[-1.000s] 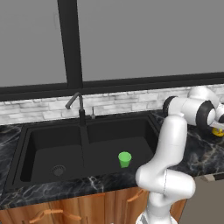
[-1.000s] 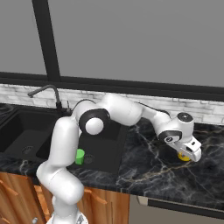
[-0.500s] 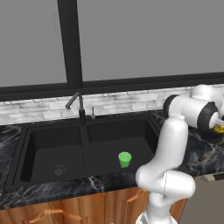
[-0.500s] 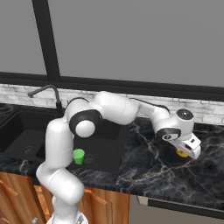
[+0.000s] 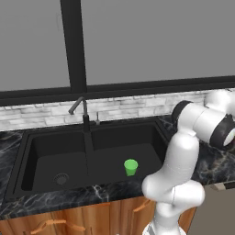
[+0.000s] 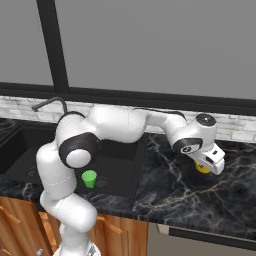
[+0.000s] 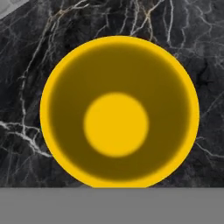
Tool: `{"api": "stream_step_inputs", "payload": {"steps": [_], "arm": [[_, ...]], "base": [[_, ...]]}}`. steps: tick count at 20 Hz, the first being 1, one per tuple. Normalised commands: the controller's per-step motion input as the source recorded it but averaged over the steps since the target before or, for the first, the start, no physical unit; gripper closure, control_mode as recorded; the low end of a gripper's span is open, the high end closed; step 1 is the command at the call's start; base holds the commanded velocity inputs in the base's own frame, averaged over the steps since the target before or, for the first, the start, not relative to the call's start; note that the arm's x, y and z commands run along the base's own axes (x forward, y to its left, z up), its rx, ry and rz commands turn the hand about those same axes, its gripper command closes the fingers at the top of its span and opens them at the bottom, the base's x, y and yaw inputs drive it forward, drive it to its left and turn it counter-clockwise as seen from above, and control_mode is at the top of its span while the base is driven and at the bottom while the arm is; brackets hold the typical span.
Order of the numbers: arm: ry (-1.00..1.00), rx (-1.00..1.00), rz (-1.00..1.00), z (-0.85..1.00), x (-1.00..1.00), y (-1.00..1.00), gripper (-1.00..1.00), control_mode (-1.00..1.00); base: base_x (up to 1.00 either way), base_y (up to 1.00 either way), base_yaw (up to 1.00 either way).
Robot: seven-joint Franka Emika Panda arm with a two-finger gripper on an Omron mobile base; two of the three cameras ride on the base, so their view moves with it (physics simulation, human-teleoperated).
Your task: Move any existing items from the left basin to the right basin for drying. Then move the mug from the counter to the left basin of the sink for washing.
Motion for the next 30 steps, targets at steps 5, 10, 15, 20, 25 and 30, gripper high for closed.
{"api": "stream_step_inputs", "payload": {"steps": [5, 10, 15, 20, 25, 30], "arm": [[0.0, -0.04, 0.0, 0.4, -0.24, 0.66, 1.0, -1.0], [0.0, -0.05, 0.0, 0.25, -0.17, 0.72, 1.0, -1.0], [0.0, -0.04, 0.0, 0.14, -0.12, 0.75, 1.0, -1.0], [0.01, 0.0, 0.03, 0.07, -0.09, 0.79, 1.0, -1.0], [0.03, 0.0, 0.05, 0.13, -0.03, 0.77, 1.0, -1.0], [0.07, 0.0, 0.11, 0.2, 0.0, 0.8, 1.0, -1.0]], "base": [[0.0, 0.0, 0.0], [0.0, 0.0, 0.0], [0.0, 0.0, 0.0], [0.0, 0.0, 0.0], [0.0, 0.0, 0.0], [0.0, 0.0, 0.0]]}}
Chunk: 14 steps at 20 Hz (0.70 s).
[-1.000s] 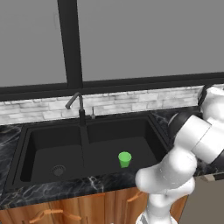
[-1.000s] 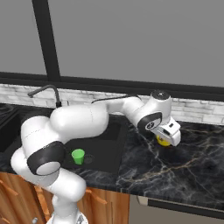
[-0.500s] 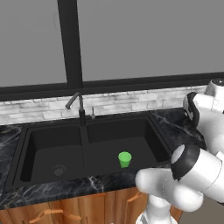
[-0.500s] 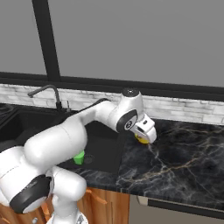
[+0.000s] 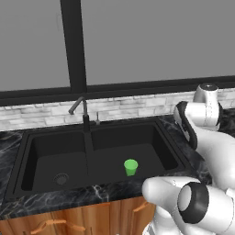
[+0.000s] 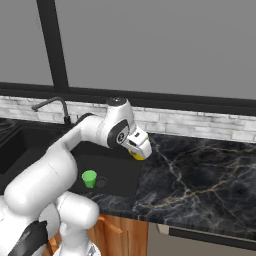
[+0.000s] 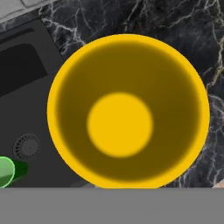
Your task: Move any existing items from the left basin to the right basin for drying. Then move the mug from the counter to the left basin of the sink for washing.
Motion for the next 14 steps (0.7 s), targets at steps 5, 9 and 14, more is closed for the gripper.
{"api": "stream_step_inputs", "payload": {"steps": [5, 9, 14], "arm": [[0.09, 0.0, 0.13, 0.2, 0.0, 0.83, 1.0, -1.0], [0.09, 0.0, 0.14, 0.17, 0.0, 0.84, 1.0, -1.0], [0.09, 0.0, 0.13, 0.14, 0.01, 0.84, 1.0, -1.0]], "base": [[0.0, 0.0, 0.0], [0.0, 0.0, 0.0], [0.0, 0.0, 0.0]]}}
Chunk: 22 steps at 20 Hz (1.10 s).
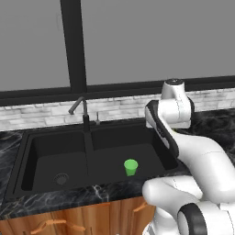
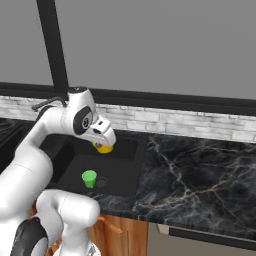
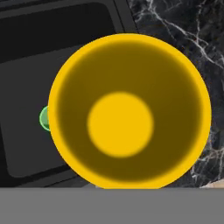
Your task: Move any existing items from the left basin to the right basin for drying. Then move the mug from the counter to the left basin of the sink for washing.
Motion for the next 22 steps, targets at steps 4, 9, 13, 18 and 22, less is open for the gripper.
{"api": "stream_step_inputs", "payload": {"steps": [4, 9, 13, 18, 22], "arm": [[0.08, 0.0, 0.11, 0.1, 0.01, 0.82, 1.0, -1.0], [0.05, 0.0, 0.1, 0.03, 0.01, 0.82, 1.0, -1.0], [0.0, 0.0, 0.08, -0.06, -0.08, 0.62, 1.0, -1.0], [0.0, 0.0, 0.11, -0.07, -0.04, 0.49, 1.0, -1.0], [0.0, 0.0, 0.09, -0.04, 0.0, 0.58, 1.0, -1.0]], "base": [[0.0, 0.0, 0.0], [0.0, 0.0, 0.0], [0.0, 0.0, 0.0], [0.0, 0.0, 0.0], [0.0, 0.0, 0.0]]}}
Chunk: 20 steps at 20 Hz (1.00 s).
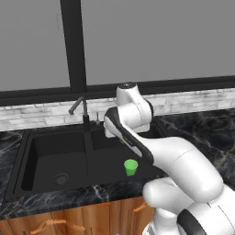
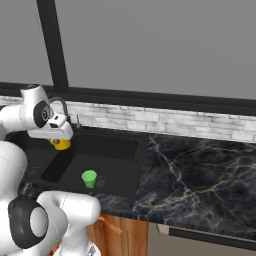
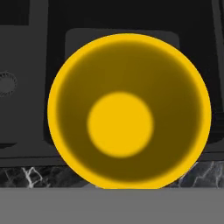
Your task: Move any existing items from the left basin to the right basin for drying. Then move the mug from the counter to the left basin of the sink for washing.
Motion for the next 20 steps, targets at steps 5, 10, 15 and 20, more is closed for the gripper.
{"api": "stream_step_inputs", "payload": {"steps": [5, 10, 15, 20], "arm": [[0.0, 0.0, 0.06, -0.05, 0.0, 0.57, 1.0, -1.0], [0.0, 0.0, 0.05, -0.08, 0.0, 0.6, 1.0, -1.0], [0.0, 0.0, 0.05, -0.11, 0.0, 0.6, 1.0, -1.0], [0.0, 0.0, 0.04, -0.16, 0.01, 0.6, 1.0, -1.0]], "base": [[0.0, 0.0, 0.0], [0.0, 0.0, 0.0], [0.0, 0.0, 0.0], [0.0, 0.0, 0.0]]}}
